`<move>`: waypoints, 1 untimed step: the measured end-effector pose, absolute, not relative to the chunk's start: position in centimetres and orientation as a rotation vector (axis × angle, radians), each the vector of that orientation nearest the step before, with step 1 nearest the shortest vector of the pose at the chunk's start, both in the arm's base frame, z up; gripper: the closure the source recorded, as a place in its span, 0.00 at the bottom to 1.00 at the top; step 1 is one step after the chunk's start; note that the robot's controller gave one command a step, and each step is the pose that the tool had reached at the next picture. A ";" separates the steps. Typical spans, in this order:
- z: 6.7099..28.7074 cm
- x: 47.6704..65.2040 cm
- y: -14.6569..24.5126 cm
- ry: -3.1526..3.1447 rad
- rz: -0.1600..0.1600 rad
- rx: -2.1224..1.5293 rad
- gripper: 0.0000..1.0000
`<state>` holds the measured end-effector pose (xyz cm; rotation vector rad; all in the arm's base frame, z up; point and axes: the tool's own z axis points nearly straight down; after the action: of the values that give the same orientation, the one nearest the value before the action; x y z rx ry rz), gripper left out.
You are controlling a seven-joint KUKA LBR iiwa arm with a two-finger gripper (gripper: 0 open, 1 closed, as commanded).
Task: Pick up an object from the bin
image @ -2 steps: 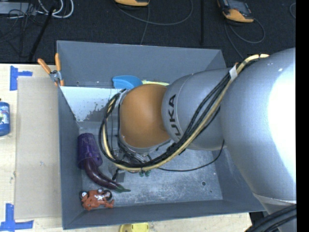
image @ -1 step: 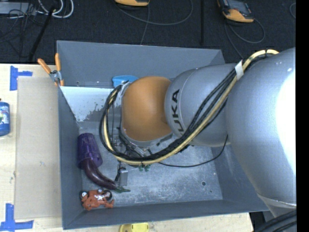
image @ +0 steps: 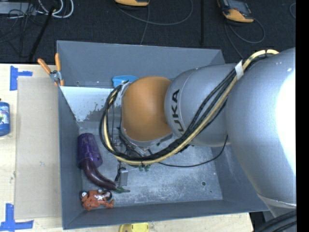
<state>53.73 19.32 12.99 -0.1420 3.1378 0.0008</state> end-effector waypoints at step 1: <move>11.3 53.8 19.9 3.133 0.000 -0.219 0.00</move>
Offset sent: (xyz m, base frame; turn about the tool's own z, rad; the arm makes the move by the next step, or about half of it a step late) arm -0.0012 0.0125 -0.0599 -0.0493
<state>53.76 19.93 11.27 -0.2185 3.1332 -0.0002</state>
